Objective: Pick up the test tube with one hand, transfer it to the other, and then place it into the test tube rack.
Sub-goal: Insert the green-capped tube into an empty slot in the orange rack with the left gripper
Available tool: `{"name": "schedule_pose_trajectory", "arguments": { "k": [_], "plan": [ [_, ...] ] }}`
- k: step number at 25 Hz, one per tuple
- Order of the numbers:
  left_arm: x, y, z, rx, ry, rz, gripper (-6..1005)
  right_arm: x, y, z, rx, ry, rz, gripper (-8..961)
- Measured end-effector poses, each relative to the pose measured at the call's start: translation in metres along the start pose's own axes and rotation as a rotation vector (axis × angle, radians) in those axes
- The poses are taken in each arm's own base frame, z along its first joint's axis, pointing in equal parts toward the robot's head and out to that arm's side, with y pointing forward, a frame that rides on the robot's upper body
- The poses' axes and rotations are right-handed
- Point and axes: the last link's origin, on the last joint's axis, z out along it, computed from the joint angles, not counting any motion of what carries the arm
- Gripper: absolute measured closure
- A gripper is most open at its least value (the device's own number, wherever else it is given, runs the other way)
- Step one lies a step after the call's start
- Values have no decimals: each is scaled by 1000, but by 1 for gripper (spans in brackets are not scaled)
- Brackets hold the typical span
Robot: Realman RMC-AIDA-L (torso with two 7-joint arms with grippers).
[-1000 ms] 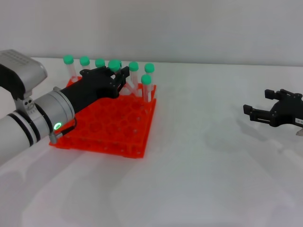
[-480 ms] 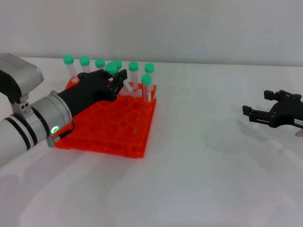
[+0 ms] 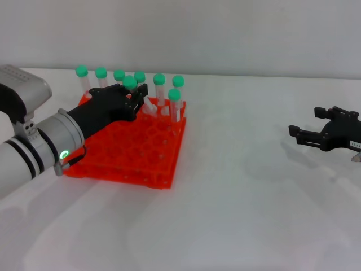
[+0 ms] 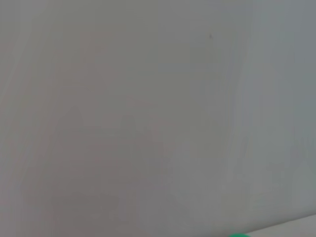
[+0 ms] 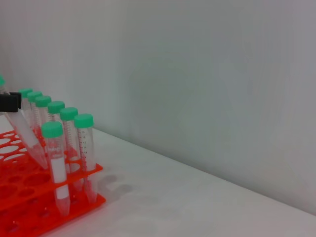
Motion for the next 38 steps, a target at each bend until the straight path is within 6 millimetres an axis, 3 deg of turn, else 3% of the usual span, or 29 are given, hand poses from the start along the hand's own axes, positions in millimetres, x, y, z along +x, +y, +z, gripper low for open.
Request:
{"name": "schedule_pose_trajectory", "arguments": {
  "k": [21, 33, 38],
  "plan": [
    [-6, 3, 20, 1, -67, -33, 675, 0, 0, 3, 2, 7, 3, 94],
    [-5, -8, 29, 82, -118, -88, 665, 2, 2, 4, -3, 11, 6, 94],
    [-2, -7, 31, 72, -110, -61, 438, 3, 2, 4, -6, 13, 11, 94]
  ]
}}
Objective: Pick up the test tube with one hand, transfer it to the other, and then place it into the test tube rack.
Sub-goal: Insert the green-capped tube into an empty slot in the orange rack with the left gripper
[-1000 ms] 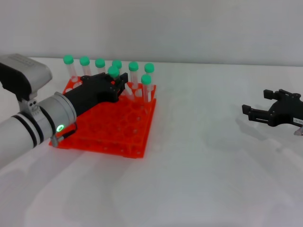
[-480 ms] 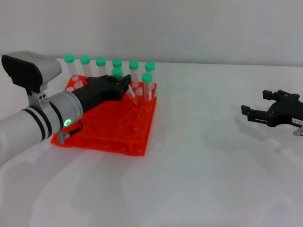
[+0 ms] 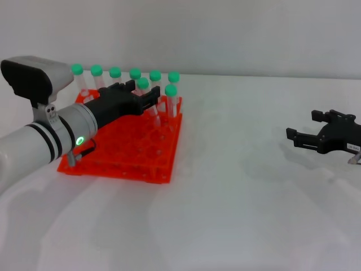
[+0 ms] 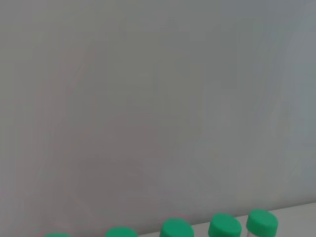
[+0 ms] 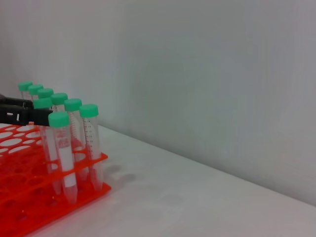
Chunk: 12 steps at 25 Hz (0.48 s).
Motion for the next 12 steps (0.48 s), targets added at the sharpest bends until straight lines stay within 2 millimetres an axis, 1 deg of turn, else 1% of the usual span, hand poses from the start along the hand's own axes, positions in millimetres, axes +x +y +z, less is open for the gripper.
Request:
{"name": "schedule_pose_trajectory", "arguments": {
  "k": [3, 6, 10, 12],
  "plan": [
    [1, 2, -2, -11, 9, 34, 373, 0, 0, 0, -2, 1, 0, 94],
    [2, 6, -9, -40, 37, 73, 309, 1, 0, 0, -2, 0, 2, 94],
    [1, 12, -26, -88, 86, 94, 223, 3, 1, -2, -4, 3, 6, 94],
    [-5, 12, -39, -103, 107, 91, 194, 5, 0, -4, 0, 4, 9, 94]
  ]
}}
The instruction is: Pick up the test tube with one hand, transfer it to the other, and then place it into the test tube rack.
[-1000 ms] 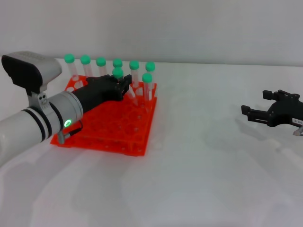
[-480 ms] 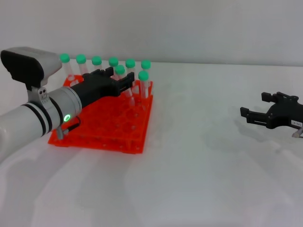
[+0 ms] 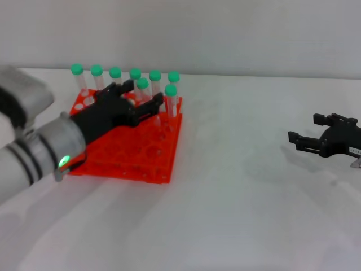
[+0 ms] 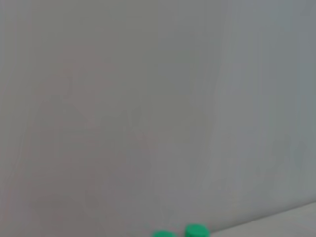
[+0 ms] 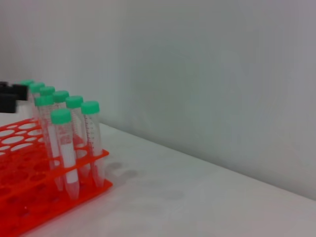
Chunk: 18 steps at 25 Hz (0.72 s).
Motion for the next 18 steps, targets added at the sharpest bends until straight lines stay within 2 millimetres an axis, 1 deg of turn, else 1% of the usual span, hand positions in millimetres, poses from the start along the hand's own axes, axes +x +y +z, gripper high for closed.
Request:
{"name": "schedule_pose_trajectory", "arguments": {
  "k": [3, 7, 12, 14, 16, 17, 18],
  "plan": [
    [-8, 1, -21, 8, 50, -6, 171, 4, -1, -3, 6, 5, 4, 94],
    [-22, -6, -57, 98, 160, -24, 156, 14, -2, -12, 22, 6, 1, 94],
    [-32, -6, -98, 198, 354, -20, 156, 29, 1, -34, 37, -86, 1, 94],
    [-38, -3, -110, 226, 398, -9, 156, 37, 5, -44, 37, -145, 8, 94],
    [-43, 1, -117, 234, 426, -11, 156, 47, 10, -57, 36, -224, 23, 94],
    [-46, 4, -119, 232, 433, -19, 156, 59, 15, -70, 60, -302, 38, 94],
    [-49, 6, -120, 229, 433, -28, 156, 59, 15, -70, 60, -302, 38, 94]
  ]
}}
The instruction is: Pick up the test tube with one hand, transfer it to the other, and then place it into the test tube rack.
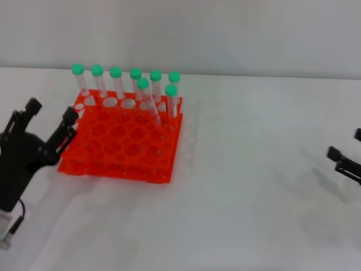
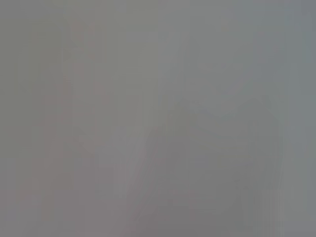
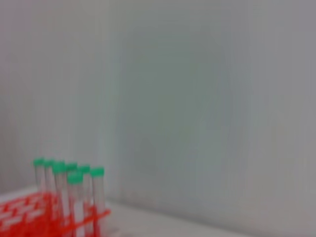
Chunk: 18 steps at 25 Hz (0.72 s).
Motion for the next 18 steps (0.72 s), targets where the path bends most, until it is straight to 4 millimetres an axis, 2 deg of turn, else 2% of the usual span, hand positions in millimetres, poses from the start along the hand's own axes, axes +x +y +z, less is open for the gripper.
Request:
{"name": "schedule_pose_trajectory", "arguments": {
  "k": [3, 7, 13, 18],
  "plan": [
    [-9, 12, -8, -22, -11, -19, 156, 8, 7, -20, 49, -86, -22, 94],
    [-15, 19, -22, -21, -29, -24, 156, 12, 11, -30, 88, -117, -30, 94],
    [-11, 9, -42, 68, -5, -7, 156, 18, 7, -38, 151, -119, 2, 94],
    [-4, -2, -63, 176, 38, 37, 156, 15, -1, -41, 229, -158, 30, 94]
  ]
}}
